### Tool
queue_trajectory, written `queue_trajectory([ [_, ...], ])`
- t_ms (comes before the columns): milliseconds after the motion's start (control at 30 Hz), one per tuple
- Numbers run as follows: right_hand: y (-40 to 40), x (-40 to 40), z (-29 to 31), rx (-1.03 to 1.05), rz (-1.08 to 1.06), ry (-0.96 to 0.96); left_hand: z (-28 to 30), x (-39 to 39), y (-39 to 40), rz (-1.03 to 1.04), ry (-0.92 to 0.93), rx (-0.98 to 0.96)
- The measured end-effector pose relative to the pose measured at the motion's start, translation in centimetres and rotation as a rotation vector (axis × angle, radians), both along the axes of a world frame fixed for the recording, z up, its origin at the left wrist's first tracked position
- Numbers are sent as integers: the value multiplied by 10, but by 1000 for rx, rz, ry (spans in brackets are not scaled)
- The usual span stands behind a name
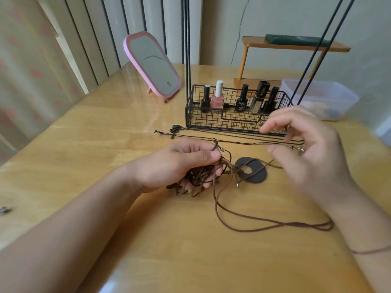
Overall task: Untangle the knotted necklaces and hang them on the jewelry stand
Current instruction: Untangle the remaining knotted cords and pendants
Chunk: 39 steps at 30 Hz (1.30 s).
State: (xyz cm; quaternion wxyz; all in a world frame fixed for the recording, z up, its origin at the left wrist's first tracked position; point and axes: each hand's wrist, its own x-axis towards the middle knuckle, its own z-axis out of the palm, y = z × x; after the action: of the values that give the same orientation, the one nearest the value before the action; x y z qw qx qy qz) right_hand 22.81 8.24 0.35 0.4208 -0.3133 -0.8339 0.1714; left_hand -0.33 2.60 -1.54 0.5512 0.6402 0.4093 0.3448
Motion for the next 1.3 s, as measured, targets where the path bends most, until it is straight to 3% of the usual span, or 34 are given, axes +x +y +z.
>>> queue_trajectory([
  [100,-21,-13,-9,76,183,-67,0,2,-1,21,3,-6],
  [733,-18,-20,-21,26,114,-186,-3,2,1,29,-65,-33],
  [933,-12,-9,-9,-186,229,-169,-1,2,2,28,-16,1],
  [1100,-10,-8,-12,156,115,-289,-1,-1,3,69,-10,-7],
  [1233,-14,-11,-16,14,185,-290,-1,1,2,49,26,35],
  [1300,-17,-14,-15,-253,292,-251,-1,1,1,40,52,56],
])
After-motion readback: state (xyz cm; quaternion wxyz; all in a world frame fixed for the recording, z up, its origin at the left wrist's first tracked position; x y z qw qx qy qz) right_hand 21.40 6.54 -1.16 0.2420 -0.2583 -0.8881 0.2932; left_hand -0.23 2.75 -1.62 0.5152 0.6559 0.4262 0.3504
